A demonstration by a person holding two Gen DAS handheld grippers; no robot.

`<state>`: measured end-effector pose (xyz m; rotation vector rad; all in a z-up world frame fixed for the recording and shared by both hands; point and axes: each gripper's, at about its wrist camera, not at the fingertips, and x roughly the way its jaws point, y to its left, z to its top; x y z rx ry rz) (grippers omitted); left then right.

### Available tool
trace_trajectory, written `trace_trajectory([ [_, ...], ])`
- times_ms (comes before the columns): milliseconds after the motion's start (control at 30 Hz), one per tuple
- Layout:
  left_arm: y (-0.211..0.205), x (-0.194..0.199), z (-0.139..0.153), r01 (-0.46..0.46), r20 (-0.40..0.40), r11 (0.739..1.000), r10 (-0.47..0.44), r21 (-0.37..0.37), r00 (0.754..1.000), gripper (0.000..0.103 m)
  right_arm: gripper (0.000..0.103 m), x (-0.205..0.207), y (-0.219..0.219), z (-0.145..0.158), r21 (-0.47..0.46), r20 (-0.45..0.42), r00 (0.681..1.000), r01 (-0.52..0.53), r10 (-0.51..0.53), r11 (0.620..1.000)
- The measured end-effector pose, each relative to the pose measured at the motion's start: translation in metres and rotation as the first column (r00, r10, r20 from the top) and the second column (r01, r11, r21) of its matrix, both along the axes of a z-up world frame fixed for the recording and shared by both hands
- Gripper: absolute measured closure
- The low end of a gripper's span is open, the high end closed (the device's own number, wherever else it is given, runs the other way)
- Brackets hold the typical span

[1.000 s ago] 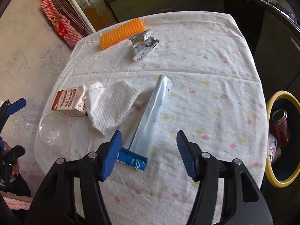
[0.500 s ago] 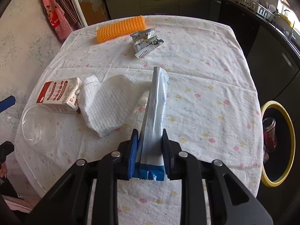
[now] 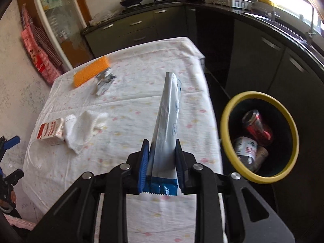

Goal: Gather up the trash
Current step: 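Carry the toothpaste tube over the yellow bin and open the right gripper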

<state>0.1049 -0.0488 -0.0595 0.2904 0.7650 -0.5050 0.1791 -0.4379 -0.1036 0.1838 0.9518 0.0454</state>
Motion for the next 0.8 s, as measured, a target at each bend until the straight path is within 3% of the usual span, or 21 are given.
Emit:
trace_trajectory([
  [167, -0.01, 0.0, 0.0, 0.015, 0.0, 1.0, -0.015, 0.005, 1.0, 0.005, 0.079, 0.01, -0.073, -0.021, -0.007, -0.055, 0.987, 0.151, -0.151, 0.989],
  [367, -0.015, 0.003, -0.003, 0.024, -0.01, 0.999, -0.024, 0.023, 1.0, 0.005, 0.079, 0.018, -0.137, -0.05, -0.018, -0.101, 0.946, 0.308, -0.308, 0.951],
  [467, -0.016, 0.005, -0.005, 0.023, -0.016, 0.999, -0.022, 0.03, 1.0, 0.005, 0.078, 0.022, -0.153, -0.062, -0.017, -0.118, 0.934, 0.339, -0.338, 0.941],
  [667, -0.019, 0.007, -0.006, 0.027, -0.023, 0.999, -0.026, 0.033, 0.999, 0.005, 0.065, 0.03, -0.173, -0.079, -0.037, -0.136, 0.903, 0.406, -0.407, 0.913],
  [800, -0.019, 0.008, -0.008, 0.034, -0.021, 0.998, -0.033, 0.05, 0.999, 0.005, 0.061, 0.019, -0.163, -0.07, -0.031, -0.104, 0.908, 0.405, -0.406, 0.914],
])
